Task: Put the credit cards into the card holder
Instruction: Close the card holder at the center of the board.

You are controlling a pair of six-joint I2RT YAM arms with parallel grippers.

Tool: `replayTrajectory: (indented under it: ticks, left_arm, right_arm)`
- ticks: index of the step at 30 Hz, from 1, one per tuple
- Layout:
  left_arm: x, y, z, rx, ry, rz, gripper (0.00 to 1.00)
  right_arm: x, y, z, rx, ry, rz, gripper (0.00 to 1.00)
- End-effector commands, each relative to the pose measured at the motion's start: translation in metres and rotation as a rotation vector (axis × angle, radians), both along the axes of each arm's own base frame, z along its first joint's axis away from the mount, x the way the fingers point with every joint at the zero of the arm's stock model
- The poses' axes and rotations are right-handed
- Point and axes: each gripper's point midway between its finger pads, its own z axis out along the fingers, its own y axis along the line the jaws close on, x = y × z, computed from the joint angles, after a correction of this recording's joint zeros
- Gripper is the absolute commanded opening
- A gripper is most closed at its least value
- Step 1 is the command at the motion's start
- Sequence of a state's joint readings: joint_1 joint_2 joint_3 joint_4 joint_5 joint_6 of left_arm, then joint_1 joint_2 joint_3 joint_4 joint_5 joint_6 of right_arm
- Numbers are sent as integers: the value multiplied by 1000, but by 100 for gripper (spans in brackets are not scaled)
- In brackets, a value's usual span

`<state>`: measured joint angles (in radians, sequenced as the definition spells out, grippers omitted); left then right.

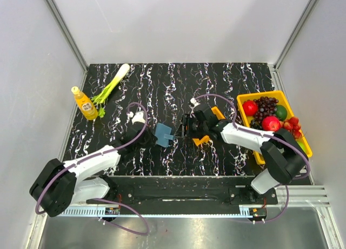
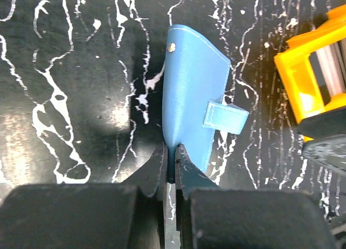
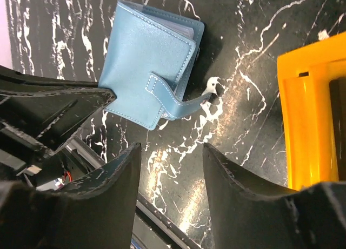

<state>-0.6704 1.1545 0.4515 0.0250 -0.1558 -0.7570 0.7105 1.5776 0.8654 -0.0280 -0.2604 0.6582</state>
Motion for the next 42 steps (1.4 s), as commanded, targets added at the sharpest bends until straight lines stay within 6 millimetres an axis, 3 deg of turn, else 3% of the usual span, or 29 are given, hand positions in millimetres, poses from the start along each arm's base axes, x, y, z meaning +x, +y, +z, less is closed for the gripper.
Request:
replayTrajectory:
  ticks: [1, 7, 10, 17, 29, 35, 42]
  left_arm:
    - [-2, 24, -2, 148, 14, 20, 0]
    - [-1, 33, -10, 219, 49, 42, 0]
    - [1, 32, -5, 222, 32, 31, 0]
    - [2, 29, 2, 201, 20, 28, 0]
    - [2, 30, 2, 200, 18, 34, 0]
    - [1, 28, 3, 192, 17, 21, 0]
    - [0, 26, 6, 177, 10, 10, 0]
  right_arm:
    - [14, 1, 9, -1, -64, -12, 56]
    - [16, 20, 6, 29, -111, 132, 55]
    - [14, 29, 11, 63, -120, 185, 43]
    - [20, 53, 26, 123, -123, 198, 36]
    - [0, 66, -19, 63, -3, 213, 23]
    - [8, 58, -48, -26, 12, 158, 20]
    - [14, 58, -57, -51, 13, 146, 20]
